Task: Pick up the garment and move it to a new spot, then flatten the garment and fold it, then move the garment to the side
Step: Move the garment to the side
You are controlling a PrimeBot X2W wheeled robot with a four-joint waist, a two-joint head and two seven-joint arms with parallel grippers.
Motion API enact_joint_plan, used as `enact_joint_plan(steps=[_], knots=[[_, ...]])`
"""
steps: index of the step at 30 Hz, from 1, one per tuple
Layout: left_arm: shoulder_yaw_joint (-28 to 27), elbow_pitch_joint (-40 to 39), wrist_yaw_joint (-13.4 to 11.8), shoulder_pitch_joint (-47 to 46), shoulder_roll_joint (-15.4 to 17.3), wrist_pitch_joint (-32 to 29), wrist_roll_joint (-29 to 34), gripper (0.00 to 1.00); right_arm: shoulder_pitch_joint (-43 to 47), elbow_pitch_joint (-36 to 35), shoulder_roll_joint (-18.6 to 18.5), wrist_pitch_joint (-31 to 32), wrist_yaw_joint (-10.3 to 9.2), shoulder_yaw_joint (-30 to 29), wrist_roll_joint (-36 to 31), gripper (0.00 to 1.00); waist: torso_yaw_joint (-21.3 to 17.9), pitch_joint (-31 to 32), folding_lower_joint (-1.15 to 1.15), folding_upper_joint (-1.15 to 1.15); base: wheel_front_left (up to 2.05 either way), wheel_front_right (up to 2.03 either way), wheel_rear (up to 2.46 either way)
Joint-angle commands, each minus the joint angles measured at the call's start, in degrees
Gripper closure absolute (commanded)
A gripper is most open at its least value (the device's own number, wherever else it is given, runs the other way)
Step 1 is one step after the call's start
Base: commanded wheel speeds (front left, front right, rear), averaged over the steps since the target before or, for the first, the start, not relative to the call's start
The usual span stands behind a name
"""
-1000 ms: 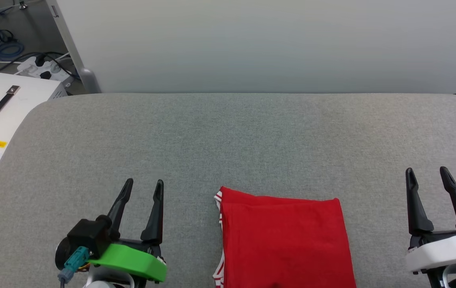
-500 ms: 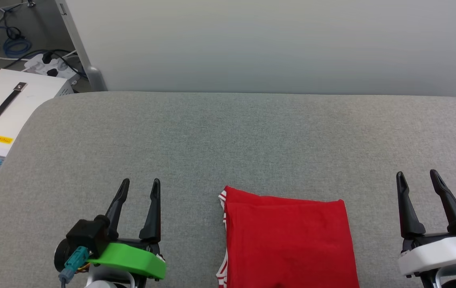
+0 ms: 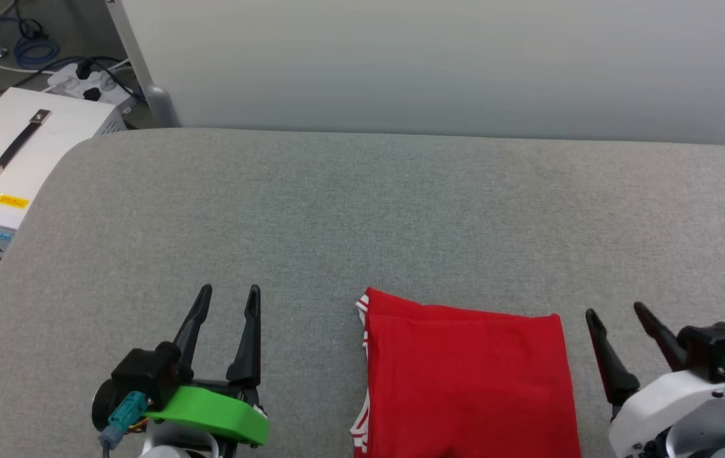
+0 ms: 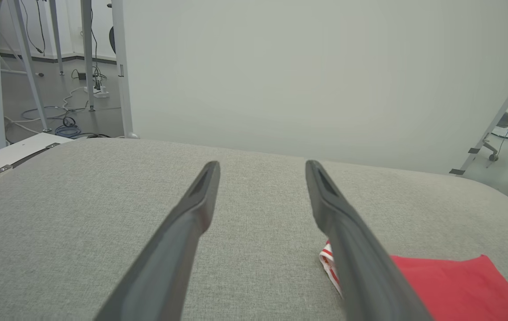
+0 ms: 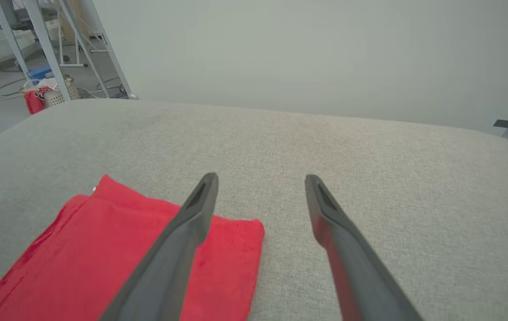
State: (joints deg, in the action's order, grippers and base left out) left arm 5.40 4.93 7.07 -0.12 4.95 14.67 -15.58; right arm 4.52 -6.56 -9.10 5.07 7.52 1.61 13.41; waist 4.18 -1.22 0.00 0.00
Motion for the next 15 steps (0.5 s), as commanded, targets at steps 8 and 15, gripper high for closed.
enact_joint_plan(steps=[8, 15], knots=[[0.25, -0.06, 0.39, -2.35, -0.50, 0.33, 0.65, 0.00, -1.33, 5.77, 0.81, 17.10, -0.03, 1.45, 2.65, 0.00, 2.09, -3.38, 0.00, 0.00, 0.00, 0.00, 0.00], [1.14, 0.22, 0.40, -3.68, -0.40, 0.33, 0.54, 0.00, -3.29, 10.35, 3.14, 23.60, -0.03, -0.36, 1.73, 0.00, 3.56, -5.27, 0.00, 0.00, 0.00, 0.00, 0.00]])
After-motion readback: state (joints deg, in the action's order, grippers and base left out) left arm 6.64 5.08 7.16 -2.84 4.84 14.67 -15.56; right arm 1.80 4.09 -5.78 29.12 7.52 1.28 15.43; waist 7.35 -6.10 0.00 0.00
